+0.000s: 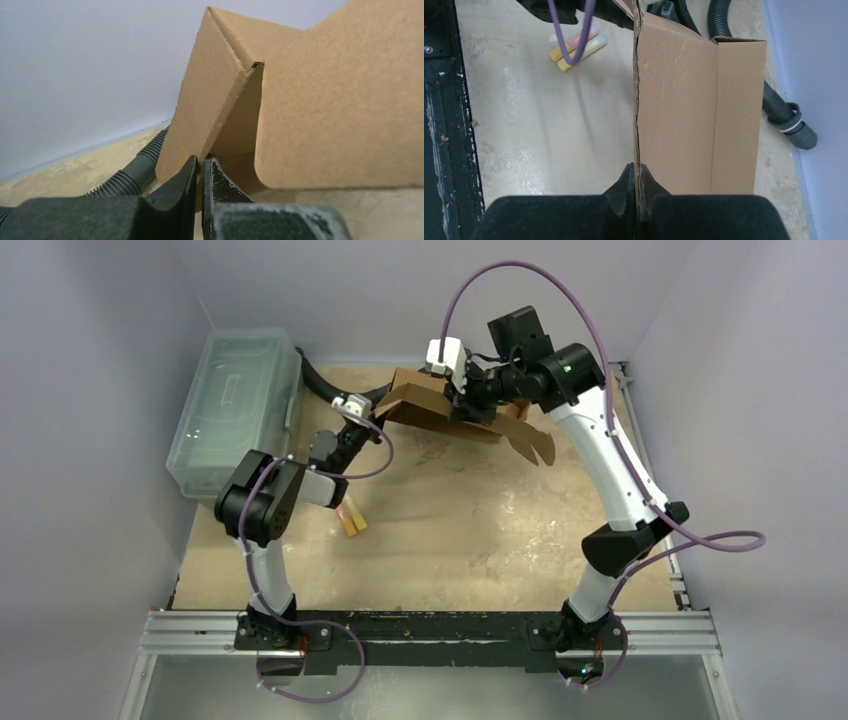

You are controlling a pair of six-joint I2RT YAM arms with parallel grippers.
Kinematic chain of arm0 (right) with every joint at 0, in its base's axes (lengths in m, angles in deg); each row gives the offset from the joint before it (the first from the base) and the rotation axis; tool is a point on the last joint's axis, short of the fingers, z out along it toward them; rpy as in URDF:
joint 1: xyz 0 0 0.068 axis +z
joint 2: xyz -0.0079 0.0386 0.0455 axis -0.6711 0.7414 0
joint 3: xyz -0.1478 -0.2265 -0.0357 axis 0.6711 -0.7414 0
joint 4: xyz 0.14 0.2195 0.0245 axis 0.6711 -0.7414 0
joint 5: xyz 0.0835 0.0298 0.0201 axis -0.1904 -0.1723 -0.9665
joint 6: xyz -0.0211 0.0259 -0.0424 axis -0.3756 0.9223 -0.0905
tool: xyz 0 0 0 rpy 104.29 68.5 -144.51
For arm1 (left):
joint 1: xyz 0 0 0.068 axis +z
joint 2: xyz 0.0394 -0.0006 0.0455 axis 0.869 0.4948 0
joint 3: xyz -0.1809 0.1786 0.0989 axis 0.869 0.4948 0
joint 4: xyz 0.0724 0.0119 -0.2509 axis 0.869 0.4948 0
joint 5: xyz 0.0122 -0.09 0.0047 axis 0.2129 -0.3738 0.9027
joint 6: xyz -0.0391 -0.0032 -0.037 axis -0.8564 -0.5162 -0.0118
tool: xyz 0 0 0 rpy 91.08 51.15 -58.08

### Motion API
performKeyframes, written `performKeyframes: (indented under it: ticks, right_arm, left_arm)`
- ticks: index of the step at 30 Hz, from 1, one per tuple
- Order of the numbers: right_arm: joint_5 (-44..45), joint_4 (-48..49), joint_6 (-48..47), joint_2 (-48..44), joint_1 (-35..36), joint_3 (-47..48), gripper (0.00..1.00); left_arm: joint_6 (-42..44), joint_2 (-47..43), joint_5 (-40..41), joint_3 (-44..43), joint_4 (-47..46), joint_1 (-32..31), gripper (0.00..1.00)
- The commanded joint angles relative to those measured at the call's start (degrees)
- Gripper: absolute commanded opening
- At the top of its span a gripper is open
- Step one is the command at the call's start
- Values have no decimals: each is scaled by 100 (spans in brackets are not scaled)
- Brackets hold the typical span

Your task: Fold the paper box

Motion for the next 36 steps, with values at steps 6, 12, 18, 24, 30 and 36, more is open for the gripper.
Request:
performKeyframes:
  ticks: [6, 12, 18, 24, 30, 36]
  right_arm:
    - [493, 84, -26, -780, 28, 405, 0]
    - [654, 142, -40, -1077, 25, 399, 0]
    - [584, 321, -14, -1376, 23, -548, 0]
    - [296, 1191, 93, -1667, 29, -2338, 0]
    - [119, 1807, 217, -1736, 29, -3251, 0]
    - [-117, 2053, 293, -1728, 26, -3684, 0]
  left_arm:
    - [-1262, -2518, 64, 232, 3087, -329, 0]
    - [-1602, -3359, 8, -195, 5511, -528, 0]
    - [-1956, -3790, 29, -199, 6804, -824, 0]
    - [-2364, -3712, 538, 442, 6937, -1059, 0]
    - [-2548, -3429, 989, 853, 6825, -1184, 0]
    - [-2472, -3064, 1395, 728, 7118, -1393, 0]
